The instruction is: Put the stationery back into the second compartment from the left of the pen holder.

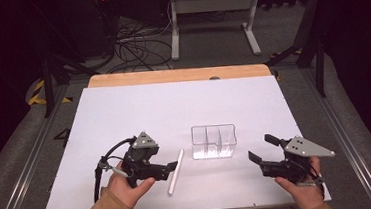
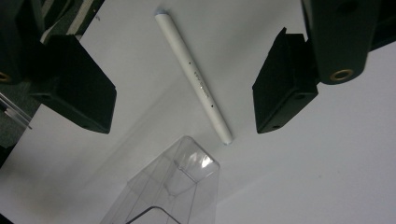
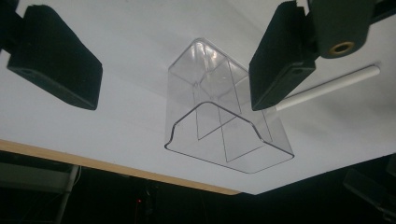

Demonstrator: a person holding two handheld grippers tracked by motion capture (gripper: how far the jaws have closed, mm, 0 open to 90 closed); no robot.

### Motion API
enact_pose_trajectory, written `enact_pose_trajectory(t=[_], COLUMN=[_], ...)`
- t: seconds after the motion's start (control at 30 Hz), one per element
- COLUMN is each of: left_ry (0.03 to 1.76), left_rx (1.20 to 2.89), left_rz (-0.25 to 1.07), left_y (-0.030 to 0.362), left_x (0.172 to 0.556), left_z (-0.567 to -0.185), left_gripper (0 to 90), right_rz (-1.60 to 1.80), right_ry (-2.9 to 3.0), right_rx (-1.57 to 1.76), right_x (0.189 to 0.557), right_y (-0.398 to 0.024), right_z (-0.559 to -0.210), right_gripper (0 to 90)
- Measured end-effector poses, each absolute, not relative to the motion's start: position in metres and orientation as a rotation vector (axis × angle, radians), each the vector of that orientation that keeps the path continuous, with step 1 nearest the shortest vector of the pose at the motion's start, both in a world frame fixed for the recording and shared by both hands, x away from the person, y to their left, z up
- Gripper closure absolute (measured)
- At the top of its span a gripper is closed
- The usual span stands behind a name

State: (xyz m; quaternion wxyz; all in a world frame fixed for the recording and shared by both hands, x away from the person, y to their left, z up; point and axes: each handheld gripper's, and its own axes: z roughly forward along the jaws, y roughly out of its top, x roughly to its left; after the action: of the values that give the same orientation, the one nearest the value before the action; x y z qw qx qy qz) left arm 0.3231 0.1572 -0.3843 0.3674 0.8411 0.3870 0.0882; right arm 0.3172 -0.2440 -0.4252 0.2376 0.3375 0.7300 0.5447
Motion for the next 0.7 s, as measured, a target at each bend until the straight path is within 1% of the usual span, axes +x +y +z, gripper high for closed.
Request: enact_pose_trajectory(t=[0.17, 0.33, 0.4, 0.47, 0.63, 0.7], left_ry=[1.039, 1.082, 1.089, 1.096, 1.124, 1.141], left_rx=[2.267, 2.369, 2.382, 2.386, 2.350, 2.353], left_rz=[0.203, 0.188, 0.185, 0.153, 0.016, 0.021], left_y=[0.149, 0.143, 0.141, 0.139, 0.140, 0.140], left_x=[0.330, 0.334, 0.336, 0.338, 0.346, 0.348], left_z=[-0.384, -0.387, -0.389, -0.390, -0.391, -0.391], left_gripper=[24.8, 29.8, 30.1, 30.1, 31.2, 32.4], right_rz=[1.513, 1.514, 1.514, 1.516, 1.523, 1.525], right_ry=[2.017, 2.033, 2.035, 2.033, 2.038, 2.043], right_rx=[0.923, 0.928, 0.926, 0.923, 0.908, 0.903], right_x=[0.317, 0.317, 0.317, 0.317, 0.317, 0.317], right_y=[-0.244, -0.243, -0.243, -0.243, -0.242, -0.241], right_z=[-0.425, -0.426, -0.426, -0.426, -0.426, -0.425], right_gripper=[19.4, 20.0, 20.1, 20.1, 20.1, 20.1])
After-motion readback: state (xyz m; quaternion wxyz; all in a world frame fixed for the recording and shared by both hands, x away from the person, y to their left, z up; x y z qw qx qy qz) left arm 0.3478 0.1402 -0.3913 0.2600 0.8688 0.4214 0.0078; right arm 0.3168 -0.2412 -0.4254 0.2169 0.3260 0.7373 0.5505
